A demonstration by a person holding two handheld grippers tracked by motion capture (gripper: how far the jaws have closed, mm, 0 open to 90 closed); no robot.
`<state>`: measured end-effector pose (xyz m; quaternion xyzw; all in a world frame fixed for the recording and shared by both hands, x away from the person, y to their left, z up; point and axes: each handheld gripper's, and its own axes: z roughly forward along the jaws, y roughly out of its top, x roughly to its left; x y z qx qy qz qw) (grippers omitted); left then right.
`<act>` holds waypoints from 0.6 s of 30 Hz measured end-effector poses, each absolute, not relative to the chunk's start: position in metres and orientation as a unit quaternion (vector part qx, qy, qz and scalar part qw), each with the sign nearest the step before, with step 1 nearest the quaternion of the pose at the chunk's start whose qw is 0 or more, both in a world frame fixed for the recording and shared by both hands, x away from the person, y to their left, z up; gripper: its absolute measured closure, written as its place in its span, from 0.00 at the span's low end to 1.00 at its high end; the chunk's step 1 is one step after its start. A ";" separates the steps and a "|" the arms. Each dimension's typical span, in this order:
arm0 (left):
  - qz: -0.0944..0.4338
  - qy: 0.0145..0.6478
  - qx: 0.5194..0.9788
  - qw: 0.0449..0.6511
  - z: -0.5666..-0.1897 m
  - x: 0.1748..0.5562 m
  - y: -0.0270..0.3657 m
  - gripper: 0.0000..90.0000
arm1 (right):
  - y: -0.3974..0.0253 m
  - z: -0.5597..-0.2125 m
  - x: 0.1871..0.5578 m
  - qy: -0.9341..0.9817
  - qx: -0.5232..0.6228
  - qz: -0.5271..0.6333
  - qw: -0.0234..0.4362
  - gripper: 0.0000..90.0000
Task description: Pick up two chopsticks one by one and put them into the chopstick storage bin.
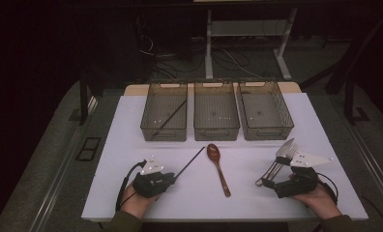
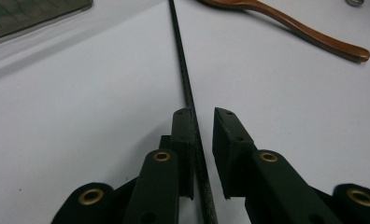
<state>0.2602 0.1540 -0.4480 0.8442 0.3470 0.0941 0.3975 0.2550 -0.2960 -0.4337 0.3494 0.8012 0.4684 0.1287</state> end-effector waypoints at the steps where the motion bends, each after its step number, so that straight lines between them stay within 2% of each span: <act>1: 0.094 0.346 0.847 0.393 -0.449 0.261 0.154 0.88 | -0.296 -0.434 0.255 0.801 0.350 0.469 0.128 0.00; 18: 0.100 0.354 0.851 0.374 -0.449 0.262 0.149 0.94 | -0.296 -0.433 0.255 0.801 0.349 0.469 0.129 0.00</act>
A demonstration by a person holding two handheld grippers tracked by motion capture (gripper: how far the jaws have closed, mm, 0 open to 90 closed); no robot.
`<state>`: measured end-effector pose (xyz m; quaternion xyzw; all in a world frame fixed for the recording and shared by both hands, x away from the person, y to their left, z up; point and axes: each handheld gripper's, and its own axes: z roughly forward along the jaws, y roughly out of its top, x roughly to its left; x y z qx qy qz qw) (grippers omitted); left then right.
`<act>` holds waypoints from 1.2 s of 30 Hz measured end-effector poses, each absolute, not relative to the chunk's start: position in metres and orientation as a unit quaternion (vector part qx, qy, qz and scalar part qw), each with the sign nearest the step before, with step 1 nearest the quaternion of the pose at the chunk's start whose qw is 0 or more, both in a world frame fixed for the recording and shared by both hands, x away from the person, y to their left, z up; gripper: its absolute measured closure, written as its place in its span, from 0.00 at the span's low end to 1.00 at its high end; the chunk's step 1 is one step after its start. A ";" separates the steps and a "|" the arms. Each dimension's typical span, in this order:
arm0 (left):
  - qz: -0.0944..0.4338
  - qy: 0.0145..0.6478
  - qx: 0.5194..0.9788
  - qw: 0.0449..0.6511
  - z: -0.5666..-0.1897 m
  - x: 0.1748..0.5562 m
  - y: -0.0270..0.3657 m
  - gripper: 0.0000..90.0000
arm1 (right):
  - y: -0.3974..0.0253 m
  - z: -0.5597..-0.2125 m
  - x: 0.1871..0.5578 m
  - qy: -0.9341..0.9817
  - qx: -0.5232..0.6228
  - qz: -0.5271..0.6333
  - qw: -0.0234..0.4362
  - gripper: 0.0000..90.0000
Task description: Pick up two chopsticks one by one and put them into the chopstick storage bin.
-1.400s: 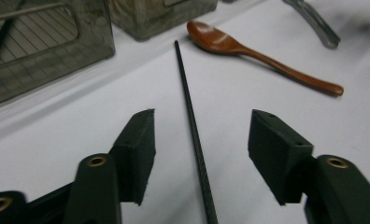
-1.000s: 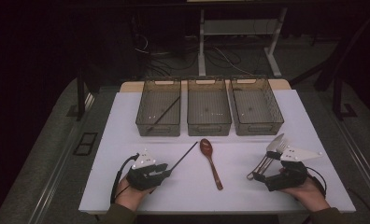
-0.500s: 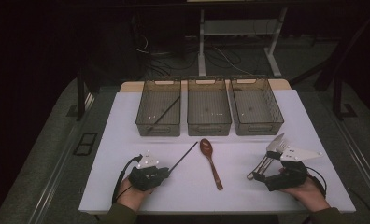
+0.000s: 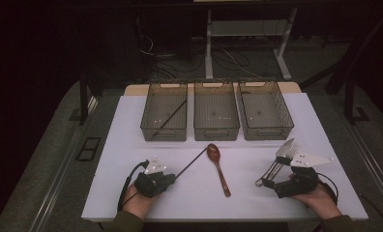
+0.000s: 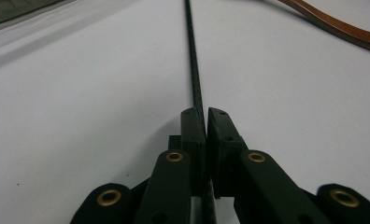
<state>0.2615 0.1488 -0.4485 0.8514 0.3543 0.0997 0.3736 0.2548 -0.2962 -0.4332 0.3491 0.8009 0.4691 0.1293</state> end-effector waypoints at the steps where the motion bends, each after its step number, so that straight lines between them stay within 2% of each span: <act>1: 0.100 0.354 0.852 0.372 -0.448 0.262 0.149 0.95 | -0.296 -0.433 0.255 0.801 0.349 0.469 0.129 0.00; 17: 0.111 0.365 0.837 0.391 -0.436 0.262 0.161 0.95 | -0.297 -0.433 0.255 0.801 0.350 0.469 0.129 0.00; 36: 0.105 0.342 0.835 0.419 -0.415 0.259 0.168 0.95 | -0.297 -0.433 0.255 0.800 0.352 0.469 0.129 0.00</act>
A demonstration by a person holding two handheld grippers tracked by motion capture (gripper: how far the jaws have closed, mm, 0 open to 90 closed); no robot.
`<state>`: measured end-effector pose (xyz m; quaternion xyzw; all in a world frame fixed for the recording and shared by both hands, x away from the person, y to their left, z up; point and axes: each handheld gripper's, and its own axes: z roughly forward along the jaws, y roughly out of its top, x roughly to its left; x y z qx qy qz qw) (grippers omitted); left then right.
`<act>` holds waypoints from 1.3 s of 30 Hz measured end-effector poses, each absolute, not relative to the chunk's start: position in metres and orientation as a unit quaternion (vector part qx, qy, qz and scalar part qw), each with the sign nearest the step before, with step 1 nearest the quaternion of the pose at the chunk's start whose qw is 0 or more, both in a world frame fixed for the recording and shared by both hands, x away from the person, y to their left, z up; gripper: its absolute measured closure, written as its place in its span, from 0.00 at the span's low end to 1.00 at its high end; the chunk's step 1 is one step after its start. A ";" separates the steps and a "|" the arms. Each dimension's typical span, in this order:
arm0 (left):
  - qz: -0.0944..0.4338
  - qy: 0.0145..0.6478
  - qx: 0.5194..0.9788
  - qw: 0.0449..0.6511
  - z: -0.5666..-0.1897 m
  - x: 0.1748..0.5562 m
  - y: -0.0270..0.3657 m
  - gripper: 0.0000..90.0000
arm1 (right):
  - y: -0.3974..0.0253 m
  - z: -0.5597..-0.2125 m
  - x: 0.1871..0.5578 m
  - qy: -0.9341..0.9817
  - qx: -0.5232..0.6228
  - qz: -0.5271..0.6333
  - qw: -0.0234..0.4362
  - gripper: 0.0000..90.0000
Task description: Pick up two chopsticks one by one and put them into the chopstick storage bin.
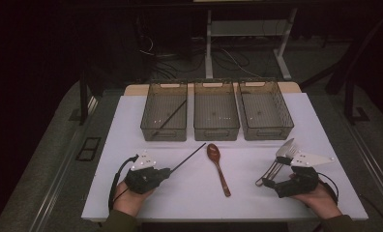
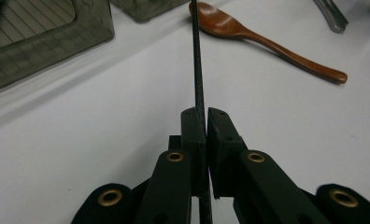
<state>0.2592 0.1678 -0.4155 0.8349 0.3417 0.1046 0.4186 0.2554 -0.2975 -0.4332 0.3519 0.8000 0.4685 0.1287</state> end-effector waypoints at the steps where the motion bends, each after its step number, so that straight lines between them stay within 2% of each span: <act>1: 0.104 0.341 0.833 0.422 -0.414 0.259 0.168 0.95 | -0.298 -0.433 0.255 0.800 0.352 0.469 0.129 0.00; 21: 0.109 0.334 0.820 0.453 -0.385 0.273 0.172 0.95 | -0.298 -0.433 0.255 0.796 0.353 0.475 0.127 0.00; 39: 0.126 0.348 0.807 0.461 -0.357 0.325 0.173 0.95 | -0.299 -0.432 0.254 0.795 0.356 0.474 0.125 0.00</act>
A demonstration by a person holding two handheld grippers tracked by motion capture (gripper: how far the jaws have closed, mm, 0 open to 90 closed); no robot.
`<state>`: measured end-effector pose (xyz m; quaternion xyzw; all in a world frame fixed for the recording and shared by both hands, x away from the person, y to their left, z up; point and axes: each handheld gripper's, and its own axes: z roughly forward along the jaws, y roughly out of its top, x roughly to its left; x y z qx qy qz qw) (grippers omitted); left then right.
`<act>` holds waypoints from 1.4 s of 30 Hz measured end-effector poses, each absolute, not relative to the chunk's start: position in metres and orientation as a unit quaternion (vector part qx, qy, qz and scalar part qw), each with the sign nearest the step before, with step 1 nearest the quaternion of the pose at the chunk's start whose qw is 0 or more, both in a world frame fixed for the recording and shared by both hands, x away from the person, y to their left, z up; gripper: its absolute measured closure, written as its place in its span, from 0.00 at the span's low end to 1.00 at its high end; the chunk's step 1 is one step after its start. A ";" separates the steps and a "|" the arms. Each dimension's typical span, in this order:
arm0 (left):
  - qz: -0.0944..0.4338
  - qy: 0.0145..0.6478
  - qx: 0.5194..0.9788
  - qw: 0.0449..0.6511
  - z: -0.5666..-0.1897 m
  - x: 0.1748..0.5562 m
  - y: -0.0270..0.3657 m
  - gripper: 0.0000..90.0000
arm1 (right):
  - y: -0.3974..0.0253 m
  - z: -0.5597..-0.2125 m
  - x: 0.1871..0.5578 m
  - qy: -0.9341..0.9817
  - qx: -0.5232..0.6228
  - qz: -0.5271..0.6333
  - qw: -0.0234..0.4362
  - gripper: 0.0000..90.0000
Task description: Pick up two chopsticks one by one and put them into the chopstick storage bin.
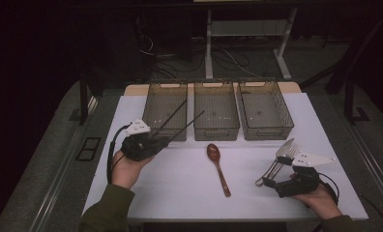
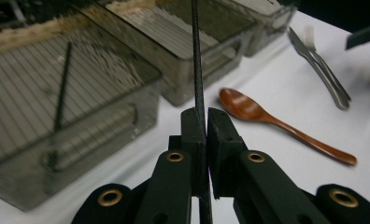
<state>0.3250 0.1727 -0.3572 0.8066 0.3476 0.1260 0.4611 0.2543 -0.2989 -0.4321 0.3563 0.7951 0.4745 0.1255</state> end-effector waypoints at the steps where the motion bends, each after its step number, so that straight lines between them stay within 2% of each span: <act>1: 0.126 0.349 0.805 0.463 -0.355 0.329 0.173 0.95 | -0.299 -0.432 0.254 0.794 0.358 0.475 0.125 0.00; 22: 0.157 0.406 0.797 0.418 -0.339 0.411 0.182 0.95 | -0.300 -0.432 0.255 0.793 0.358 0.477 0.127 0.00; 33: 0.163 0.454 0.792 0.374 -0.360 0.450 0.186 0.95 | -0.301 -0.432 0.255 0.790 0.361 0.479 0.125 0.00; 42: 0.149 0.470 0.800 0.343 -0.377 0.461 0.184 0.94 | -0.301 -0.432 0.254 0.791 0.359 0.479 0.124 0.00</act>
